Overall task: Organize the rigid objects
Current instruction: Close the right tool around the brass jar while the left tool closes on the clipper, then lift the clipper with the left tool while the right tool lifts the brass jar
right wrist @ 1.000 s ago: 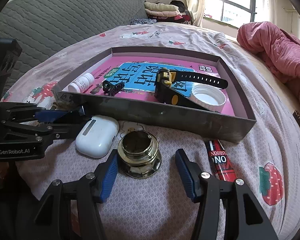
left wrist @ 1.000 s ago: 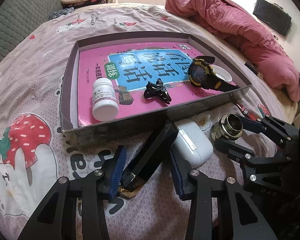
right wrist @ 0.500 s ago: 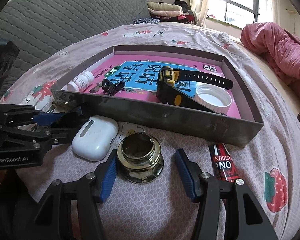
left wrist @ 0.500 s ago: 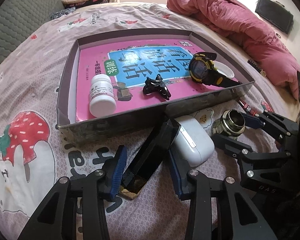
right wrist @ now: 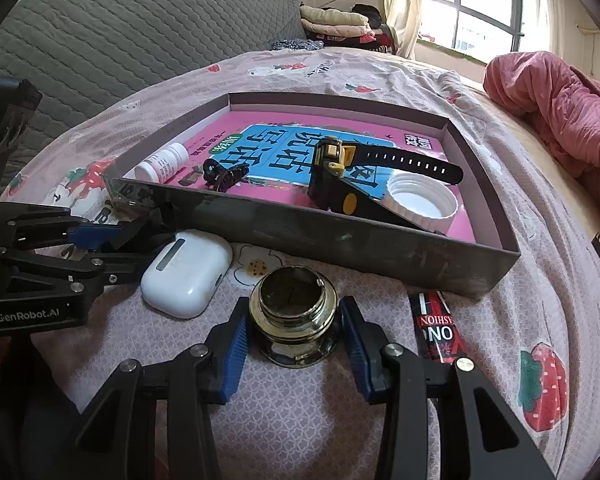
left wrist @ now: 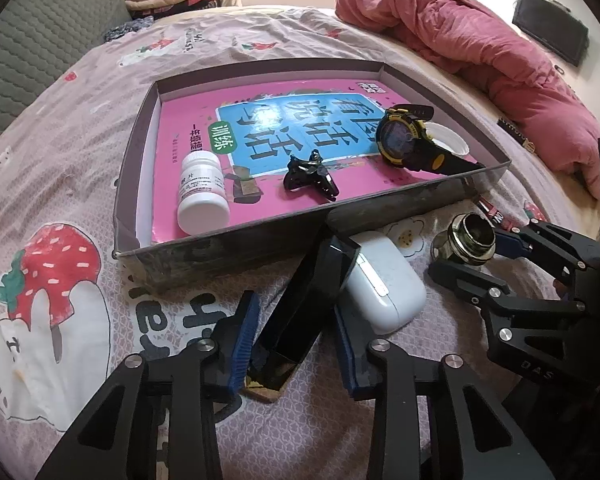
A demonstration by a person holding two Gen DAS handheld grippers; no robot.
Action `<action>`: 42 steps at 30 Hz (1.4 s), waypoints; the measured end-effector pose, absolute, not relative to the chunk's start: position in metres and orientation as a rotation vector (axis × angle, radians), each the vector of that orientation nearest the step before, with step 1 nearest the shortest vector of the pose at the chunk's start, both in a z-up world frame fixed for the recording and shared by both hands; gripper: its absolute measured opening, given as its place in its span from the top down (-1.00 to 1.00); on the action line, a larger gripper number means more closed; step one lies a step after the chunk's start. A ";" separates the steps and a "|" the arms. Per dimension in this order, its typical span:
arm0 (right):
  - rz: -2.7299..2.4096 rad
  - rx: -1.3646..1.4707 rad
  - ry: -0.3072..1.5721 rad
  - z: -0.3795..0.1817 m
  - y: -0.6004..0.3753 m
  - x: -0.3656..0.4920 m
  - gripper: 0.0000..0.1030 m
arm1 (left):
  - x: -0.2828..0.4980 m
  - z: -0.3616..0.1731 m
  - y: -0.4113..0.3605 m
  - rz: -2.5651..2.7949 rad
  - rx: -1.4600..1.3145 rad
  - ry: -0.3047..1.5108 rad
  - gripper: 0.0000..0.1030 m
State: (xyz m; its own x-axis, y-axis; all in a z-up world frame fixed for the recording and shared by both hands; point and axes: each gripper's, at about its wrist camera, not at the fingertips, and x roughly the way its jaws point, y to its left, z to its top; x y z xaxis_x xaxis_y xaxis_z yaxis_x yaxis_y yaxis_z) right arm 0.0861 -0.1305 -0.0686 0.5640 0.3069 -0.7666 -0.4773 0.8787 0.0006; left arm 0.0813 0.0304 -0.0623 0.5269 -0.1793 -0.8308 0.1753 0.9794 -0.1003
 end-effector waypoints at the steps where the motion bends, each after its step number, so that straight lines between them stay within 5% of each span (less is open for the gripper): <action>1: 0.465 -0.216 0.855 -0.069 -0.131 0.086 0.14 | 0.081 -0.062 0.030 -0.213 -0.001 0.992 0.36; 16: 0.453 -0.209 0.846 -0.063 -0.138 0.084 0.14 | 0.073 -0.055 0.040 -0.216 -0.133 1.000 0.53; 42: 0.486 -0.159 0.737 -0.027 -0.149 0.070 0.15 | 0.049 -0.016 0.037 -0.178 -0.142 0.897 0.54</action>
State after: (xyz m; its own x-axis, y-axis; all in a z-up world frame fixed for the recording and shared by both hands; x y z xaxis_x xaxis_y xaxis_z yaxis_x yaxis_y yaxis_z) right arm 0.0696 -0.1489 -0.0270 0.6356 0.3687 -0.6783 -0.4784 0.8777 0.0289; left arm 0.0491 0.0373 -0.0164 0.6107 -0.2130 -0.7627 0.0945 0.9759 -0.1968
